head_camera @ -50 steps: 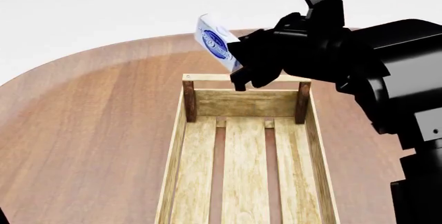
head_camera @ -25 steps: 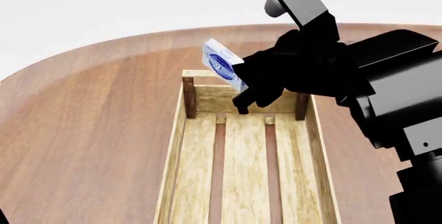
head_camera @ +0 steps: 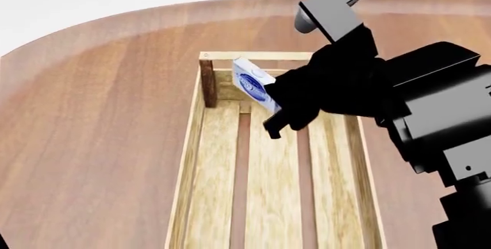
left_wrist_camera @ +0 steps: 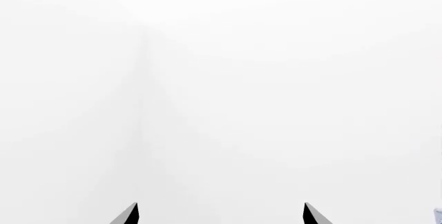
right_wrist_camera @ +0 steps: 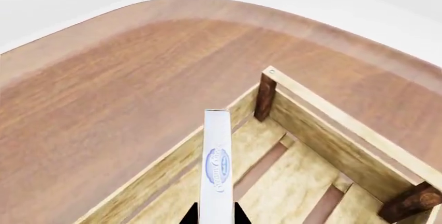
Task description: Pick up the cream cheese and put it in the tray.
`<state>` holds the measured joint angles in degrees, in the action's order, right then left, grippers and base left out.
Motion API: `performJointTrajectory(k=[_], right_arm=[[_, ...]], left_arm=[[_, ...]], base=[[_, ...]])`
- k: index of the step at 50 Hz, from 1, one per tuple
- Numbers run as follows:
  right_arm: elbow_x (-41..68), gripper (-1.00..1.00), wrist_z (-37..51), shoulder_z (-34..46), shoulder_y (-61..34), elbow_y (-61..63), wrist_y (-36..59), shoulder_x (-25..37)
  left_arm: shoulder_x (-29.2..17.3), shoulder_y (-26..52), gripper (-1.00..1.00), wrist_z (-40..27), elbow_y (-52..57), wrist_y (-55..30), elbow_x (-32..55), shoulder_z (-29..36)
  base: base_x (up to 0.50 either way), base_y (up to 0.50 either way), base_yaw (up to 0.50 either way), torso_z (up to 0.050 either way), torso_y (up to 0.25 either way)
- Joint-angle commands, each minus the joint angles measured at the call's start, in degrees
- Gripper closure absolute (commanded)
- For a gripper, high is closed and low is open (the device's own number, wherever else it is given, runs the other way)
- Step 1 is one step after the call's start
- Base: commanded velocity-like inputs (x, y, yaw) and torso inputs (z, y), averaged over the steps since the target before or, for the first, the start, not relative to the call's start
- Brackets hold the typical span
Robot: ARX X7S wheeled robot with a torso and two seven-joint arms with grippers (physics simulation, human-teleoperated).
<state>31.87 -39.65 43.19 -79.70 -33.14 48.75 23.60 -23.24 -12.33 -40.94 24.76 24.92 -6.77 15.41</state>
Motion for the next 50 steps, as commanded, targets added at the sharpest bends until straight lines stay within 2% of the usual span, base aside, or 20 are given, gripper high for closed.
performJointTrajectory(k=[1,31,50], right_arm=[[-0.1,1.0,0.0,0.3,0.7,2.9,-0.2,1.0],[-0.3,1.0,0.5,1.9,2.2,7.3,1.8,3.8],[-1.2,1.0,0.3,3.0,2.1,5.5,1.3,3.6]], left_arm=[[-0.1,0.0,-1.0,-0.2,-0.1,0.1,0.1,0.1],[-0.3,0.3,-1.0,-0.2,0.3,-0.5,0.3,0.6],[-0.5,0.3,-1.0,-0.2,0.4,-0.8,0.5,0.9]], base=[[0.0,0.0,0.0,0.0,-0.1],[0.0,0.0,0.0,0.0,-0.101],[0.0,0.0,0.0,0.0,-0.099]])
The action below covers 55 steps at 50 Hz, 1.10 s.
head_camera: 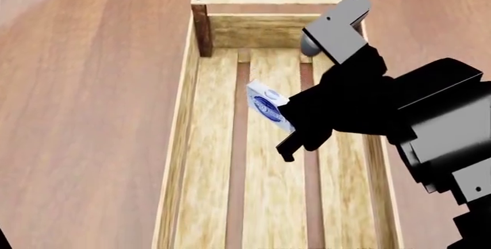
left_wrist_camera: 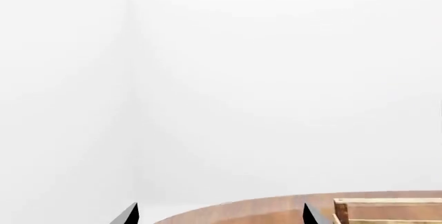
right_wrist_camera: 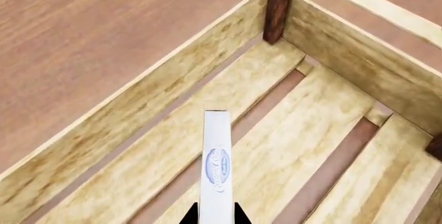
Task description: Pick up the cream cheese and put it in the tray.
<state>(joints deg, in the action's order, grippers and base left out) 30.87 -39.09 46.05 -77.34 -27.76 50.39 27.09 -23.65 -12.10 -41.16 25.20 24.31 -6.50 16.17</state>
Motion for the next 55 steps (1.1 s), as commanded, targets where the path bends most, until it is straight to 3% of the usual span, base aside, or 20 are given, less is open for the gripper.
performJointTrajectory(k=[1,55], right_arm=[[-0.2,1.0,-0.3,0.2,-0.3,0.0,-0.4,0.0],[-2.3,1.0,-1.0,3.6,0.1,-3.2,-1.9,-1.8]], left_arm=[[-0.1,0.1,-1.0,0.0,0.0,-0.2,0.1,0.1],[-0.6,0.4,-1.0,-0.8,-0.7,0.5,-0.2,0.6]], base=[[0.0,0.0,0.0,0.0,-0.051],[0.0,0.0,0.0,0.0,-0.05]])
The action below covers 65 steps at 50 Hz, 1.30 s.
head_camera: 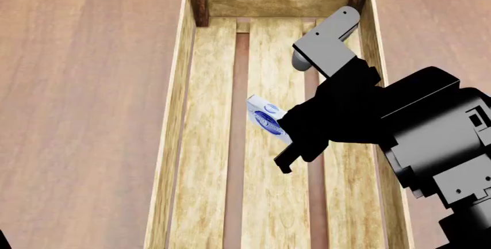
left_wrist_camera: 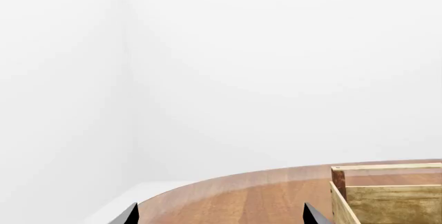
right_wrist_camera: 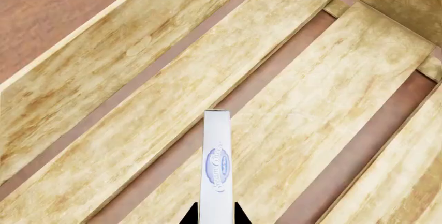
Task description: Pick up the cream cheese and put it in the tray.
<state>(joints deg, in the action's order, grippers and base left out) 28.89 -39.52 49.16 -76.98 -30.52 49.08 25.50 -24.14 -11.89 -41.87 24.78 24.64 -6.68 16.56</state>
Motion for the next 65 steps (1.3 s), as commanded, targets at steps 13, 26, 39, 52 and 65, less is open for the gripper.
performJointTrajectory(k=[13,26,39,52,65], right_arm=[[-0.4,1.0,-0.6,0.9,0.1,0.0,-0.5,-0.2],[-0.9,1.0,-1.1,1.8,0.1,-1.0,-0.9,-0.6],[-1.1,1.0,-1.1,2.3,0.3,-1.5,-1.1,-0.8],[-3.7,-1.0,1.5,3.6,0.7,-0.2,-3.1,-0.5],[-3.7,-1.0,1.9,3.8,1.0,2.3,-2.6,0.6]], left_arm=[[-0.2,0.1,-1.0,-0.2,-0.2,0.2,0.1,0.2],[-0.3,0.2,-1.0,-0.4,-0.4,0.3,0.1,0.3],[-0.6,0.2,-1.0,-0.5,-0.4,0.9,0.5,0.4],[-1.1,0.1,-1.0,-0.2,-0.5,2.7,1.3,0.8],[-1.3,0.1,-1.0,-0.1,-0.4,2.5,1.3,1.1]], base=[[0.0,0.0,0.0,0.0,-0.051],[0.0,0.0,0.0,0.0,-0.05],[0.0,0.0,0.0,0.0,-0.046],[0.0,0.0,0.0,0.0,0.0],[0.0,0.0,0.0,0.0,0.0]])
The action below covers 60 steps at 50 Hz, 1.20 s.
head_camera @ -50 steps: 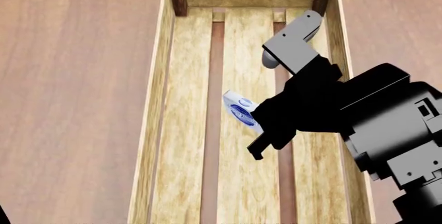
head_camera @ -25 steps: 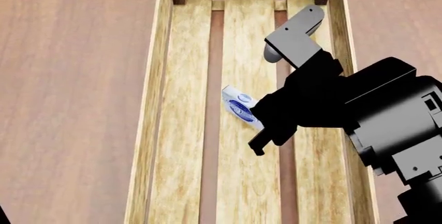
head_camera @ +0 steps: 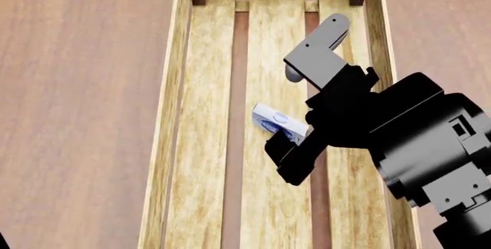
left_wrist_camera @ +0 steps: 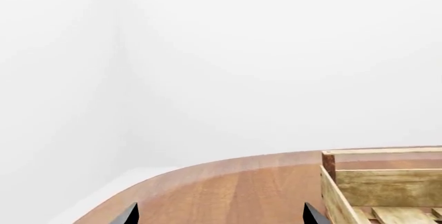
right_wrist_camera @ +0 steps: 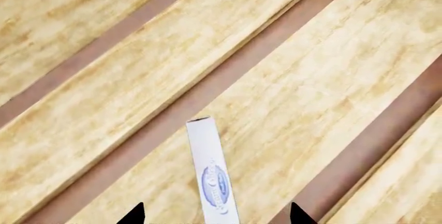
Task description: Pick up the cream cheese and put it in the tray.
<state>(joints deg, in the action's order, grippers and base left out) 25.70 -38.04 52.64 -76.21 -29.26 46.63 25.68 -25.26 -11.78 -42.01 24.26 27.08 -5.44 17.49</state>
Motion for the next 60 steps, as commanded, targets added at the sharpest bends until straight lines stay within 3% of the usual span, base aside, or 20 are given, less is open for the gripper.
performJointTrajectory(k=[1,12,39,60], right_arm=[[-0.5,-1.0,0.5,0.4,0.3,1.0,-0.3,0.4],[-0.5,-1.0,1.9,0.4,0.5,7.2,1.5,3.0],[3.2,-1.0,8.4,-4.4,1.5,41.7,9.0,18.0],[7.9,-1.0,14.0,-13.3,7.8,49.0,5.4,25.6]], left_arm=[[-0.2,0.0,-1.0,0.1,0.1,0.1,0.1,0.2],[-0.4,0.1,-1.0,0.0,-0.1,0.1,0.3,0.2],[-0.7,0.1,-1.0,-0.3,0.4,-1.2,0.0,-0.1],[-1.1,0.0,-1.0,-0.7,1.8,-3.1,-0.1,-0.8]], base=[[0.0,0.0,0.0,0.0,0.0],[0.0,0.0,0.0,0.0,0.0],[0.0,0.0,0.0,0.0,0.0],[0.0,0.0,0.0,0.0,0.0]])
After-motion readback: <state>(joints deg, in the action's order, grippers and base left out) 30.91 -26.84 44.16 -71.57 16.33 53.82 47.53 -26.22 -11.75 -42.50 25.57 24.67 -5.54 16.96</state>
